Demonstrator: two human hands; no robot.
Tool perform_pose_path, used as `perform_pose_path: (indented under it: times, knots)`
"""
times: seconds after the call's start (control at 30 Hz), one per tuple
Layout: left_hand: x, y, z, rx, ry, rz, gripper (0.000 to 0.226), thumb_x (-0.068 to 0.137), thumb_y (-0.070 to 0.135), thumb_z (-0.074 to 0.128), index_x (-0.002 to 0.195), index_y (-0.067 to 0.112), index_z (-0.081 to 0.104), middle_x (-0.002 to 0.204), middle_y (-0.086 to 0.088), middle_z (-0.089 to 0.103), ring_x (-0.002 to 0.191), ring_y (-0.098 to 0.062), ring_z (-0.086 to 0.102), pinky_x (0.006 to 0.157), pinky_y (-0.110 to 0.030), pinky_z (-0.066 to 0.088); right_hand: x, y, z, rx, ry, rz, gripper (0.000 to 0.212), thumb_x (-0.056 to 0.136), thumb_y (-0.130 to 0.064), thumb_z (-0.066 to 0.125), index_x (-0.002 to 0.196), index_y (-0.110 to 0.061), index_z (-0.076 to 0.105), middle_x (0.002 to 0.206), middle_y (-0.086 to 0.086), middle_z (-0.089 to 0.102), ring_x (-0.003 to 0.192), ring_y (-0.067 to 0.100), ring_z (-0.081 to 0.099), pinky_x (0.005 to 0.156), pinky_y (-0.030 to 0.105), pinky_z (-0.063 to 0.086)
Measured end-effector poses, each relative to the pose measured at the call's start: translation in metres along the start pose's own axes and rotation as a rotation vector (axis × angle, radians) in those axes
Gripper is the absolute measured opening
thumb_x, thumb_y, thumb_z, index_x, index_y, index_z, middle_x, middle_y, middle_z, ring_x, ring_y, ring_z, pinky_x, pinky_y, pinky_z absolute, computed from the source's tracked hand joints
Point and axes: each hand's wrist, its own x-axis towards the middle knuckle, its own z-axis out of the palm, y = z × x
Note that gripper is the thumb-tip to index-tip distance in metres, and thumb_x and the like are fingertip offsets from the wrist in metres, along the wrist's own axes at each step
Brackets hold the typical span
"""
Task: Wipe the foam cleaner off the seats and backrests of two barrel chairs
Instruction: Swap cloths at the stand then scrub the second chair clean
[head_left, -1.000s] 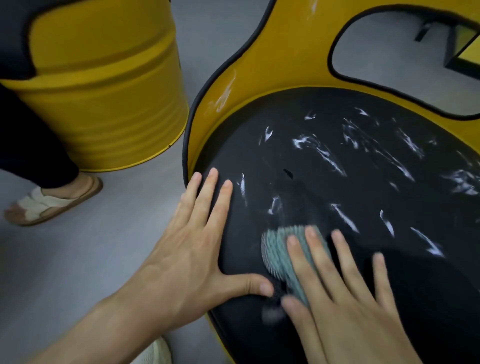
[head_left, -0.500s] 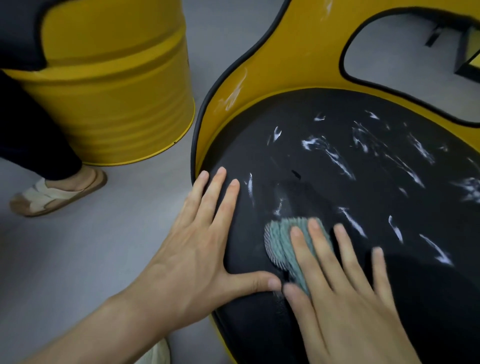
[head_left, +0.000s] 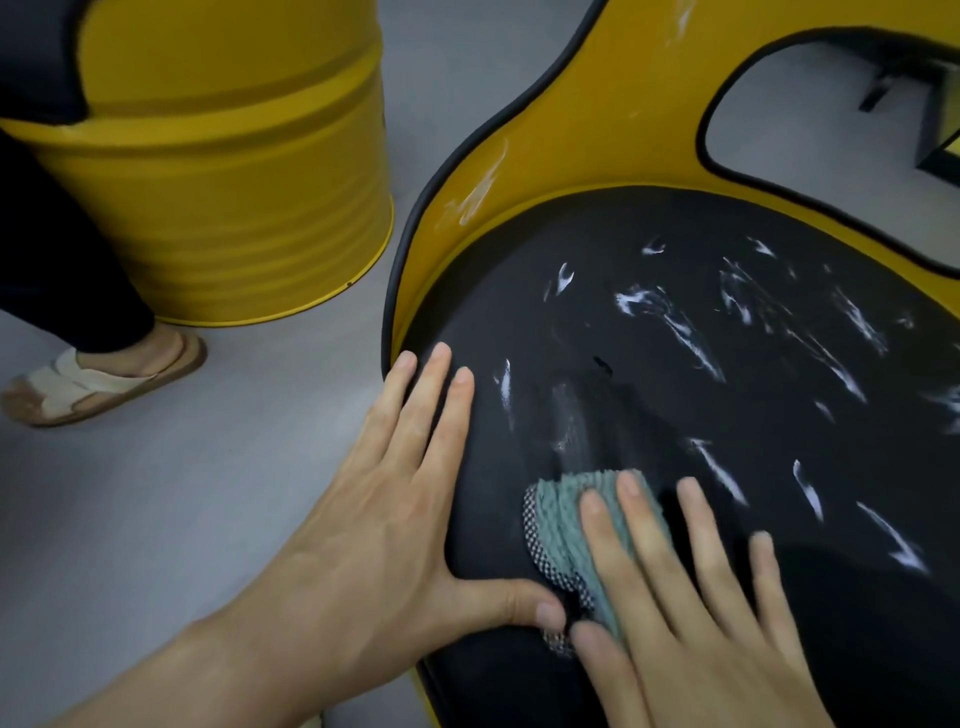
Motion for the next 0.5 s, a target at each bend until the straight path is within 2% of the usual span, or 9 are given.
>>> perform_pose_path:
  times: [0.1,0.2,0.23,0.27,0.33,0.4,0.47,0.5]
  knots:
    - [0.001,0.0,0.002,-0.005,0.003,0.005,0.145,0.05,0.112,0.026,0.158,0.026,-0.019,0.161,0.018,-0.036,0.148,-0.005,-0.034,0.121,-0.03,-0.004,0.024,0.001,-0.01,0.001,-0.039,-0.02,0.063,0.105,-0.053,0.008,0.155,-0.028,0.035,0.162,-0.004,0.033,0.15,0.034,0.027,0.111,0.061,0.02]
    - [0.002,0.001,0.002,-0.001,0.0,-0.001,0.146,0.049,0.113,0.026,0.159,0.025,-0.015,0.163,0.016,-0.032,0.149,-0.005,-0.031,0.124,-0.031,-0.004,0.063,-0.003,-0.021,0.038,-0.033,0.009,0.062,0.1,-0.057,-0.003,0.16,-0.039,-0.002,0.168,-0.014,-0.003,0.154,0.022,-0.016,0.122,0.054,-0.003]
    - [0.002,0.001,0.002,0.001,0.003,0.008,0.146,0.051,0.112,0.027,0.16,0.023,-0.012,0.165,0.014,-0.028,0.15,-0.006,-0.029,0.124,-0.03,-0.005,0.067,-0.004,-0.021,0.054,-0.027,0.013,0.062,0.099,-0.057,-0.004,0.159,-0.039,-0.007,0.167,-0.015,-0.009,0.152,0.019,-0.022,0.123,0.054,-0.006]
    - [0.002,0.0,0.003,0.005,0.006,0.016,0.146,0.052,0.112,0.028,0.161,0.022,-0.009,0.167,0.013,-0.025,0.151,-0.007,-0.027,0.122,-0.028,-0.006,0.065,-0.004,-0.019,0.053,-0.024,0.02,0.062,0.101,-0.056,-0.002,0.16,-0.037,-0.004,0.168,-0.014,-0.005,0.153,0.019,-0.018,0.123,0.055,-0.003]
    - [0.002,-0.002,0.004,0.024,0.015,0.027,0.145,0.055,0.11,0.03,0.162,0.019,-0.005,0.168,0.01,-0.021,0.153,-0.01,-0.024,0.12,-0.026,-0.008,0.048,-0.003,-0.013,0.031,-0.027,0.02,0.061,0.104,-0.053,0.006,0.16,-0.032,0.018,0.167,-0.009,0.016,0.155,0.026,0.006,0.12,0.058,0.011]
    - [0.003,-0.005,0.007,0.043,0.012,0.043,0.144,0.058,0.108,0.034,0.163,0.014,0.005,0.171,0.003,-0.01,0.156,-0.015,-0.015,0.12,-0.031,0.0,0.025,-0.002,-0.006,0.026,-0.025,0.015,0.062,0.105,-0.051,0.009,0.155,-0.027,0.036,0.161,-0.003,0.034,0.15,0.032,0.029,0.111,0.062,0.022]
    - [0.007,-0.008,0.008,0.04,0.038,0.05,0.144,0.058,0.108,0.035,0.163,0.013,0.011,0.172,0.002,-0.005,0.157,-0.016,-0.01,0.123,-0.034,0.007,0.019,-0.003,-0.001,0.028,0.002,0.028,0.062,0.104,-0.051,0.01,0.151,-0.026,0.043,0.157,-0.001,0.043,0.144,0.033,0.038,0.106,0.064,0.027]
    - [0.01,-0.009,0.007,0.028,0.04,0.044,0.144,0.057,0.109,0.034,0.163,0.015,0.009,0.171,0.004,-0.009,0.157,-0.014,-0.012,0.126,-0.035,0.009,0.024,-0.003,-0.002,0.027,-0.002,0.025,0.062,0.104,-0.051,0.009,0.15,-0.027,0.043,0.156,-0.001,0.043,0.144,0.034,0.038,0.106,0.064,0.027]
